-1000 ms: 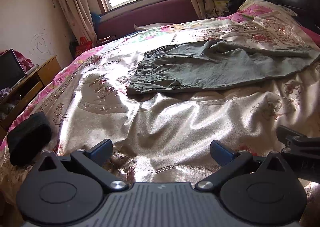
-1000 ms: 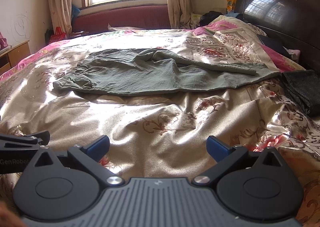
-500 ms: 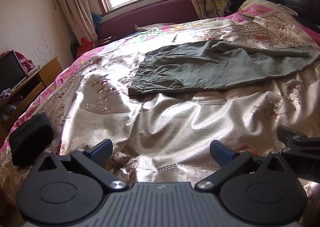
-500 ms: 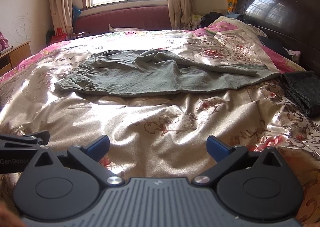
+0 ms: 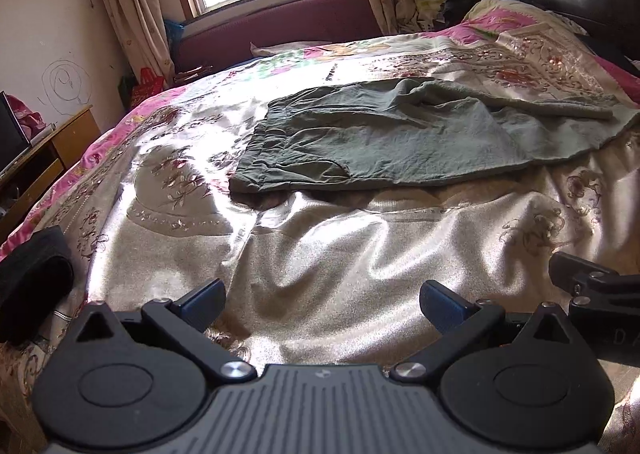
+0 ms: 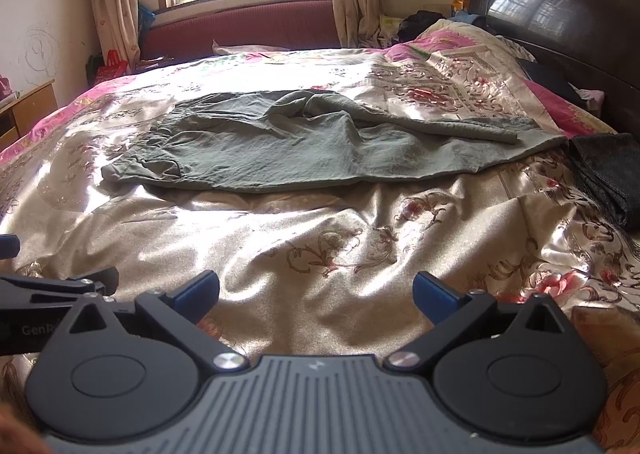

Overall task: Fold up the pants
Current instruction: 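Grasp the trouser waistband with the left gripper while the right gripper grasps the waistband beside it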

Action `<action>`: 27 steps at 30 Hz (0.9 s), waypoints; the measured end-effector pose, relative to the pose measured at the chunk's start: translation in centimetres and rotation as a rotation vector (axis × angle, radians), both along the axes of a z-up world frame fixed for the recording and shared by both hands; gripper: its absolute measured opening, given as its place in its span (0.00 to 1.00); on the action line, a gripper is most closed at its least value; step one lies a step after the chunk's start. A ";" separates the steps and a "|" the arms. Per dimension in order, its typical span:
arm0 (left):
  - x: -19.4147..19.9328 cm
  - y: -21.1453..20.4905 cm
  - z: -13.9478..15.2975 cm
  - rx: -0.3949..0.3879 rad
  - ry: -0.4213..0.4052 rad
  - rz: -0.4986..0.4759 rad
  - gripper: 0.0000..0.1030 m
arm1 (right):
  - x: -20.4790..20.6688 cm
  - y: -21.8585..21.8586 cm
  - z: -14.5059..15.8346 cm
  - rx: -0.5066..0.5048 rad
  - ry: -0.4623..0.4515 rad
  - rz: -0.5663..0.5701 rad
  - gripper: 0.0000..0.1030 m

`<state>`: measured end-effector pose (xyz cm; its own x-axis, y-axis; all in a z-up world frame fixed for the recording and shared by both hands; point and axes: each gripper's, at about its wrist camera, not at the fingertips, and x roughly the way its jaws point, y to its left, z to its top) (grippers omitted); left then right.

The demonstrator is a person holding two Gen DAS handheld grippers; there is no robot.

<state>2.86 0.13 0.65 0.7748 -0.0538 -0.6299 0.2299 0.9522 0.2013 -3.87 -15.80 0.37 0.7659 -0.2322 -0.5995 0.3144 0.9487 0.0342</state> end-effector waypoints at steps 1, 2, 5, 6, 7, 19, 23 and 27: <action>0.7 0.1 0.0 -0.002 -0.004 -0.002 1.00 | 0.6 0.0 0.2 -0.007 0.000 0.007 0.99; 1.4 0.2 0.1 -0.005 -0.007 -0.004 1.00 | 1.6 0.1 0.4 -0.021 0.002 0.019 0.99; 4.4 0.8 -0.1 0.003 -0.016 -0.002 1.00 | 4.2 0.2 0.5 -0.062 0.003 0.053 0.99; 5.7 1.2 -0.3 0.006 -0.015 0.001 1.00 | 5.5 0.1 0.3 -0.072 0.012 0.067 0.99; 6.6 1.5 -0.4 0.007 -0.013 0.005 1.00 | 6.6 0.1 0.3 -0.075 0.027 0.079 0.99; 20.7 6.9 -3.7 0.042 0.011 -0.051 1.00 | 21.3 4.2 -2.2 -0.238 0.113 0.388 0.95; 23.1 7.1 -4.7 0.044 0.041 -0.149 0.93 | 24.6 6.0 -4.4 -0.287 0.189 0.462 0.85; 24.0 6.9 -5.5 0.014 0.090 -0.232 0.77 | 26.0 5.9 -5.1 -0.243 0.212 0.463 0.81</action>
<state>26.90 7.07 -4.89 0.6835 -0.2142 -0.6978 0.4596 0.8690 0.1834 22.16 -9.85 -4.70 0.6892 -0.0513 -0.7227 -0.1602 0.9620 -0.2211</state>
